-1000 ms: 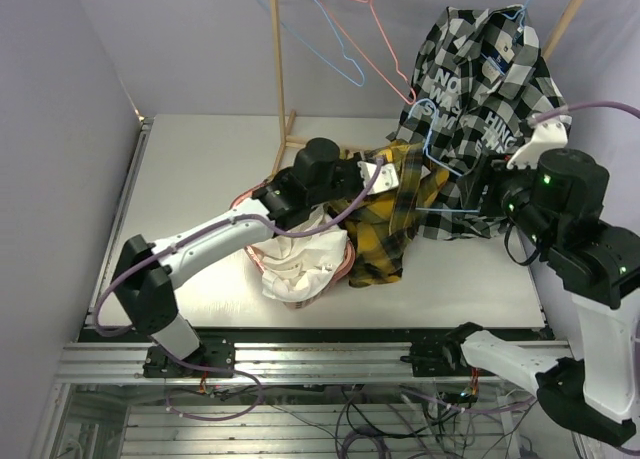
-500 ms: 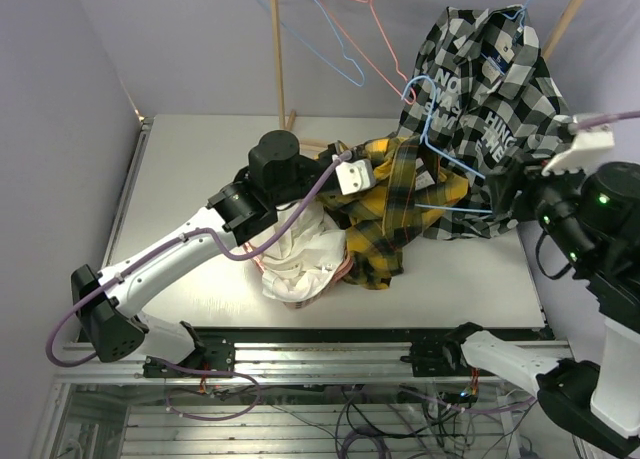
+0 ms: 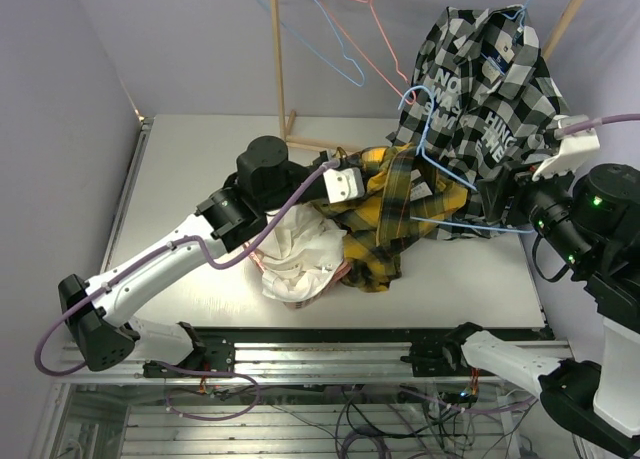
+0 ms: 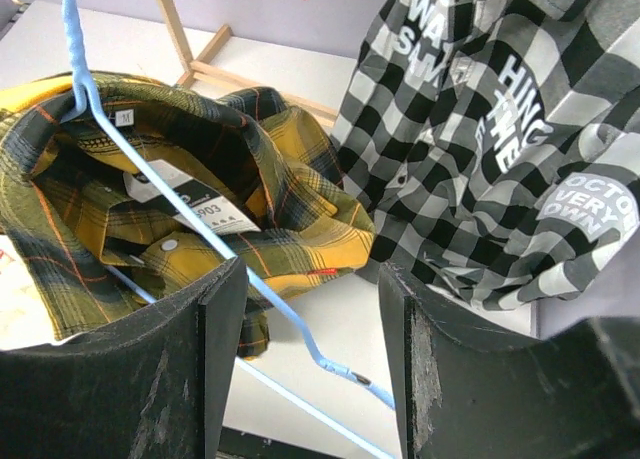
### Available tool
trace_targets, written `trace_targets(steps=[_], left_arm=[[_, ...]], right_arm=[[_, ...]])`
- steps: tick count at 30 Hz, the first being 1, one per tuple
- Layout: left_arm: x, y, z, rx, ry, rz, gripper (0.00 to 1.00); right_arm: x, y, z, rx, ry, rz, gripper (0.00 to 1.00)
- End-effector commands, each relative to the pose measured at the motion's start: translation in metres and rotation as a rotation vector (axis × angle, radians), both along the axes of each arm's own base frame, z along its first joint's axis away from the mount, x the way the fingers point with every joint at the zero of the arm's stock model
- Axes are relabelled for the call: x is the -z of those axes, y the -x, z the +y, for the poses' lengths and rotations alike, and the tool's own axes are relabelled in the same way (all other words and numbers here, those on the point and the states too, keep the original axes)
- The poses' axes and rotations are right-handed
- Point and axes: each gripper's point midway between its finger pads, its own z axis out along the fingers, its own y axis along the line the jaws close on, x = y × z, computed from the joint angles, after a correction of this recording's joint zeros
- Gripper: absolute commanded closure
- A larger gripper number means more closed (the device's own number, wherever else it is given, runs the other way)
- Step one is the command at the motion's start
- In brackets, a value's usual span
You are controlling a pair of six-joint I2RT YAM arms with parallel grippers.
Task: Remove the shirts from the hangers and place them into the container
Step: Remove the shirt from the hanger.
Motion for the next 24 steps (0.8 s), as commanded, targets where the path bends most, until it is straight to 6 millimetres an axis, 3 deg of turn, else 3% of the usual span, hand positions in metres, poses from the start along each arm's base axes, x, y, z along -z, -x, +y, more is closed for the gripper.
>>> trace_targets(steps=[1, 11, 13, 17, 19, 24], left_arm=[[-0.051, 0.018, 0.010, 0.054, 0.138, -0.109, 0.93], [-0.057, 0.021, 0.010, 0.065, 0.151, -0.101, 0.93], [-0.058, 0.020, 0.010, 0.063, 0.155, -0.100, 0.93], [-0.056, 0.014, 0.007, 0.045, 0.163, -0.087, 0.93], [-0.053, 0.005, 0.003, 0.013, 0.183, -0.070, 0.93], [-0.038, -0.022, -0.018, -0.034, 0.232, 0.012, 0.91]], right_arm=[[0.003, 0.002, 0.009, -0.063, 0.012, 0.009, 0.45], [0.016, 0.008, 0.028, -0.165, -0.001, 0.052, 0.48], [0.020, 0.009, 0.031, -0.184, -0.002, 0.065, 0.56], [0.025, 0.010, 0.031, -0.180, -0.007, 0.084, 0.89], [0.024, 0.011, 0.029, -0.166, -0.014, 0.083, 1.00], [0.016, 0.011, 0.018, -0.103, -0.040, 0.053, 1.00]])
